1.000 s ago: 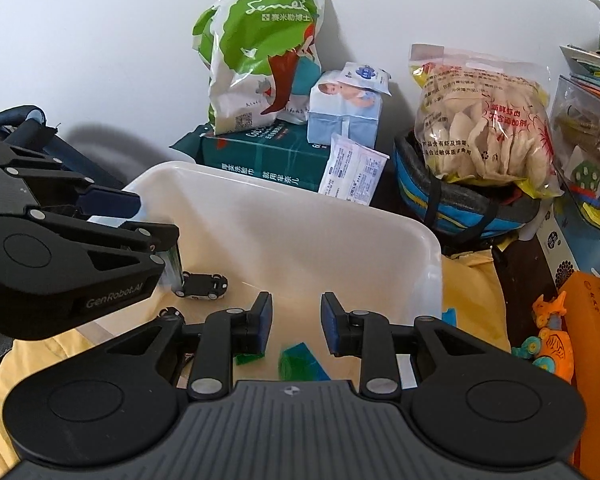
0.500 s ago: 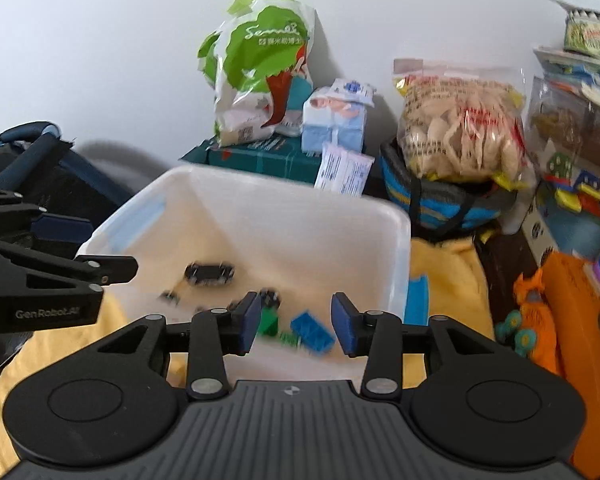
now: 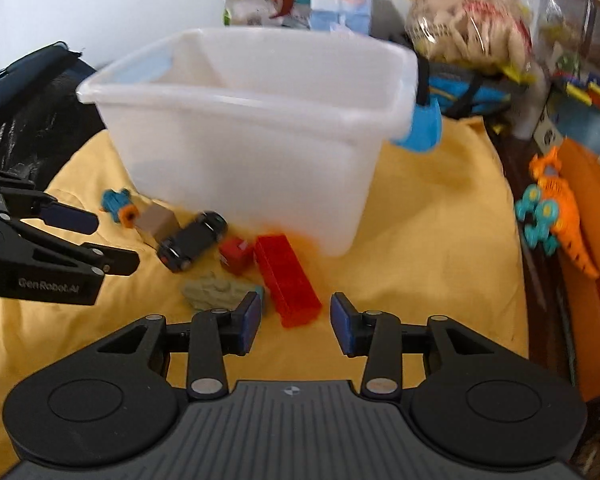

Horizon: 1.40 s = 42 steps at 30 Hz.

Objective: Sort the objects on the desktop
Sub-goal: 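Grasp the beige cardboard block with the left gripper while the right grasps the red Lego brick, then carry the cardboard block and red brick up over the white bin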

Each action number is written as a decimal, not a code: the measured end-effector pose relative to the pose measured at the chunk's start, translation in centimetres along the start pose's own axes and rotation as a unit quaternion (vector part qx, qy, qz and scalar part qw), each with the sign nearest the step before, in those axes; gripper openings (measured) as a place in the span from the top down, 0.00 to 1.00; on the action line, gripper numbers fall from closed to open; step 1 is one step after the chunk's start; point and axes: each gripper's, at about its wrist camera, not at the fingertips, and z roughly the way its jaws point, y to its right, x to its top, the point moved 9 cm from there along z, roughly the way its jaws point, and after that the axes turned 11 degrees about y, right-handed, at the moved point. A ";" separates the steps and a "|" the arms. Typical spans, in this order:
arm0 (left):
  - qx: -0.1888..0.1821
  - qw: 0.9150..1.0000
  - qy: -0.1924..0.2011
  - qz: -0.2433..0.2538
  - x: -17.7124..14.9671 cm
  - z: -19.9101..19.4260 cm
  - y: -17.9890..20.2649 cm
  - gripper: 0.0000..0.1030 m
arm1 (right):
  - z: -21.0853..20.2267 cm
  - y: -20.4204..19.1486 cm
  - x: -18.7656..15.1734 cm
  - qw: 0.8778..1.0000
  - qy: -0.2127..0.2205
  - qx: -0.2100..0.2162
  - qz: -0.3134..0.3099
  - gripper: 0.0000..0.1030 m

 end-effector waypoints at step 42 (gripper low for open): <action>0.010 1.000 -0.015 0.010 -6.4 -4.0 1.9 0.68 | -2.4 -1.1 -4.4 0.999 -0.032 0.028 0.018 0.72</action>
